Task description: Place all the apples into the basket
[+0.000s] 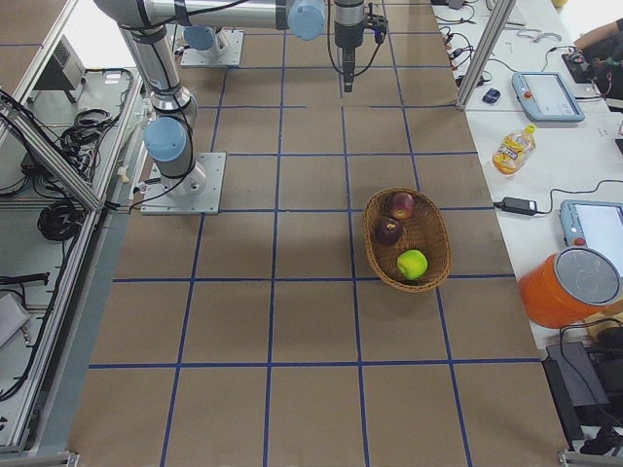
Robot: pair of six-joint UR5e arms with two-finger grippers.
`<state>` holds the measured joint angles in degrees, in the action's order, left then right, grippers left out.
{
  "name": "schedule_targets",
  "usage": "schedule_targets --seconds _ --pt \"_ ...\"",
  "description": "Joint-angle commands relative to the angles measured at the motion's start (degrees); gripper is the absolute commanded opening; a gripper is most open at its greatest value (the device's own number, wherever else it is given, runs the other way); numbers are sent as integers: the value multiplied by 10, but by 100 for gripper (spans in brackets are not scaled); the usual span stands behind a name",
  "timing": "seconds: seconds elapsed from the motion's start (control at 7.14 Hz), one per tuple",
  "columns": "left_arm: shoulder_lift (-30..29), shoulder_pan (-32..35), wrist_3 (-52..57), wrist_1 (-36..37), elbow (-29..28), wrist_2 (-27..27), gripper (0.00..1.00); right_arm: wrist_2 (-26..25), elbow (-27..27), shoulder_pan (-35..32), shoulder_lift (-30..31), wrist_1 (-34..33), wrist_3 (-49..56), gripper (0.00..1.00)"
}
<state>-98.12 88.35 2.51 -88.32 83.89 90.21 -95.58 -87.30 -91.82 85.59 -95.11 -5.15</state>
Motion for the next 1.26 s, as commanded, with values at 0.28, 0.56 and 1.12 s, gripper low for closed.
schedule_targets --seconds 0.28,0.56,1.12 --pt "7 2 -1 -9 0 2 100 7 38 -12 -29 50 0 100" --pt "7 2 -1 -9 1 2 100 39 38 -12 -33 43 0 100" --pt "7 2 -1 -9 0 3 100 35 37 -12 -32 18 0 100"
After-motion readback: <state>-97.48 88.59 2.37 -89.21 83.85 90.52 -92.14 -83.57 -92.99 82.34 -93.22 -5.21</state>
